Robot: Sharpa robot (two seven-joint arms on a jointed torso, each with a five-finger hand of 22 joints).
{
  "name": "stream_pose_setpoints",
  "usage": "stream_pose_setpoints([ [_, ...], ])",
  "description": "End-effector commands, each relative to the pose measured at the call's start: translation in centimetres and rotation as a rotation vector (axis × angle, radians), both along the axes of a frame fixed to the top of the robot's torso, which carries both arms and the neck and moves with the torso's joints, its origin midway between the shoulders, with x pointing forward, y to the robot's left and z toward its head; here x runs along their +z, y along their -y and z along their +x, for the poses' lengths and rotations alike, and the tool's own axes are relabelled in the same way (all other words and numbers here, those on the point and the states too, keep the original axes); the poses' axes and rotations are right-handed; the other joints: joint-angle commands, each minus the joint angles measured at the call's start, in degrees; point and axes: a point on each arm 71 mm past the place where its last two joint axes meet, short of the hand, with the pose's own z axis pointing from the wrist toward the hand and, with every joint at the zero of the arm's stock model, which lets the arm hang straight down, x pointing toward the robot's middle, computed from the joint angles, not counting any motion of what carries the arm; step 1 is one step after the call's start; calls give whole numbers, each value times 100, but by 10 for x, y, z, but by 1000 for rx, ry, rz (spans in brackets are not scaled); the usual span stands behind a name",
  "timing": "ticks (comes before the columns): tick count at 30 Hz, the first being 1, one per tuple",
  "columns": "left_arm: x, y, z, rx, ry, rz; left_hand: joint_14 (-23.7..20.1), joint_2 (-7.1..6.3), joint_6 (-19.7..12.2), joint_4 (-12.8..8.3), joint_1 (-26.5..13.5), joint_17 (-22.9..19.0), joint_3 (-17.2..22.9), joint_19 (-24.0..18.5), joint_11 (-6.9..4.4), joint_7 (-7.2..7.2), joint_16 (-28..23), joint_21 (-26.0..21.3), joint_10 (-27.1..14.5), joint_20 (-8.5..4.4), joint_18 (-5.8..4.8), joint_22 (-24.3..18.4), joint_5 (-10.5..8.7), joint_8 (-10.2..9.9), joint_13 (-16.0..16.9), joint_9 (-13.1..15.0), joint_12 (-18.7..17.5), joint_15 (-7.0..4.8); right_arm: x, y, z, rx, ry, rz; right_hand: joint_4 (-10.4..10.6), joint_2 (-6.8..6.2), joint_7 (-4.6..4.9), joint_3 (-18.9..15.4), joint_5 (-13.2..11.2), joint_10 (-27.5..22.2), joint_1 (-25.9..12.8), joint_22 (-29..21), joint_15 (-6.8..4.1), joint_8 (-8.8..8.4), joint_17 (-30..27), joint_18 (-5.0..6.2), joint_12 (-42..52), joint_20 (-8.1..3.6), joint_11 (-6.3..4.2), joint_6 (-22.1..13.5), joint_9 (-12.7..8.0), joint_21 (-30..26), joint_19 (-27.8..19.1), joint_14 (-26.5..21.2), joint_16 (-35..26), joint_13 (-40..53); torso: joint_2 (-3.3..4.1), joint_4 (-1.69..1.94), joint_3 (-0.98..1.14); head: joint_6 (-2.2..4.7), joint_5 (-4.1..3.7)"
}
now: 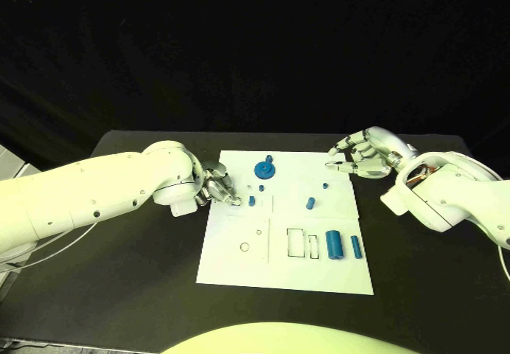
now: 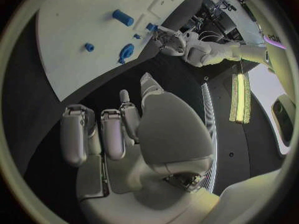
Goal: Assemble the parts on the task board
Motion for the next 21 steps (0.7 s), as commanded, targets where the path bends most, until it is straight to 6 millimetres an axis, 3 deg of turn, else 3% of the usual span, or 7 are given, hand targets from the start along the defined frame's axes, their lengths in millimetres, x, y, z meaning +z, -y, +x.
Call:
stream_pose_setpoints([
  [1,4,5,-2,-17,-20,-50,543,10,-1,-855,-70,1382,892,-12,-1,4,17,35,39,-5,22,3,24,40,0,27,-16,12,0,-1,0,14,3,-3,-9,28,0,-25,27,34,14,904,4,6,356,60,31,11,-24,-28,-6,10,176,320,-25,437,-5,-2,6,1,1],
  [9,15,2,0,-48,-98,-60,511,-13,-21,-1042,-224,1289,1213,-69,14,26,-32,2,-37,3,40,-54,137,155,-122,121,-95,25,-1,-4,0,21,-1,-4,-9,28,0,-25,27,34,14,904,4,6,356,60,31,11,-24,-28,-6,10,176,320,-25,437,-2,-12,6,23,5],
  [13,25,-2,6,-62,-130,-59,510,-1,-32,-1067,-244,1289,1251,-81,17,28,-32,-5,-59,6,42,-65,136,170,-152,135,-111,28,-1,-5,0,21,-2,-4,-9,28,0,-25,27,34,14,904,4,6,356,60,31,11,-24,-28,-6,10,176,320,-25,437,-1,0,10,21,8],
  [21,42,-7,22,-127,-245,-37,506,15,-51,-1107,-269,1281,1287,-118,23,35,-37,-29,-92,10,52,-103,119,184,-202,149,-138,34,-1,-5,1,21,-3,-5,-8,29,-1,-29,29,34,13,902,3,16,348,61,31,10,-25,-30,-11,3,177,319,-33,433,3,-9,10,21,16],
])
